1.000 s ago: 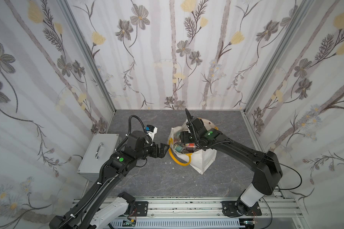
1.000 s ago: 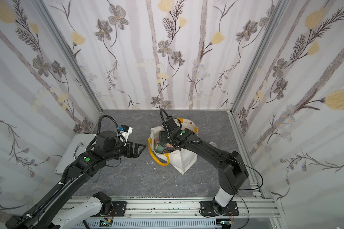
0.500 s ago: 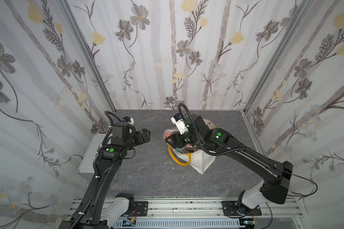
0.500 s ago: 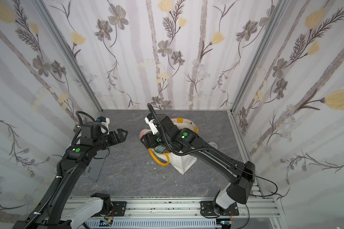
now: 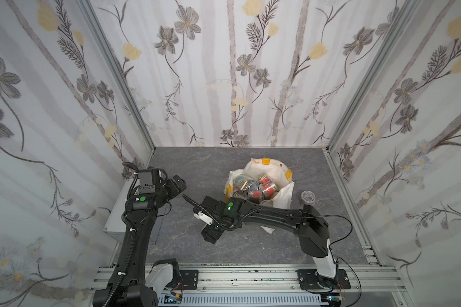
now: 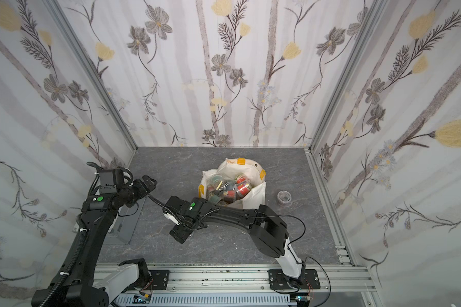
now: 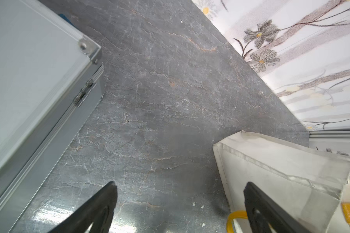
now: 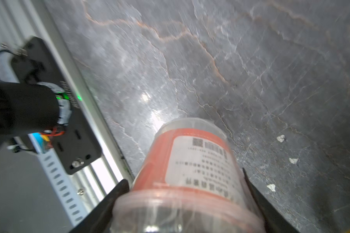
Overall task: Take out the seed jars from the canvas bag
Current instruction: Place the seed jar at the center of the board, then adjust the canvas bag at the center of the board.
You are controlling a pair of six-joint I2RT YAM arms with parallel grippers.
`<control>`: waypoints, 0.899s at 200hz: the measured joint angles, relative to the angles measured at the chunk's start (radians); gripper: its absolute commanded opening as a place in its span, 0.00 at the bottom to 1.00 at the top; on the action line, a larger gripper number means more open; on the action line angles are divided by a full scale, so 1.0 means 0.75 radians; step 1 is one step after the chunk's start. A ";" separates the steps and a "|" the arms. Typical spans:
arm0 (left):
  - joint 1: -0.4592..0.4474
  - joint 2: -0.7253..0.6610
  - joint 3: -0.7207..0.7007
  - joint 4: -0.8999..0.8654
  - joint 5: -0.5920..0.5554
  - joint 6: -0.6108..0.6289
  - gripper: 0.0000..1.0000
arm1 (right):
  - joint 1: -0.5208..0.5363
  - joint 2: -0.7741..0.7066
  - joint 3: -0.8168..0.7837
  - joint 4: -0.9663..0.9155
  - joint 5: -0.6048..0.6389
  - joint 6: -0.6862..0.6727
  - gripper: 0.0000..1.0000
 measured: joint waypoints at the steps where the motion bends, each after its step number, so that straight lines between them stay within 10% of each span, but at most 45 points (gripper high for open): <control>1: 0.001 0.000 -0.001 0.001 0.001 -0.001 1.00 | 0.000 0.003 0.001 -0.003 -0.001 -0.001 0.80; 42: 0.010 0.001 -0.036 0.011 0.016 -0.006 1.00 | 0.003 0.057 0.005 -0.092 0.004 -0.025 0.98; 98: -0.023 -0.002 -0.080 0.058 0.131 -0.004 1.00 | -0.074 -0.248 0.004 -0.073 0.004 0.031 0.98; 180: -0.521 0.009 -0.039 0.157 0.296 0.042 1.00 | -0.635 -0.722 -0.309 0.100 0.066 0.355 0.96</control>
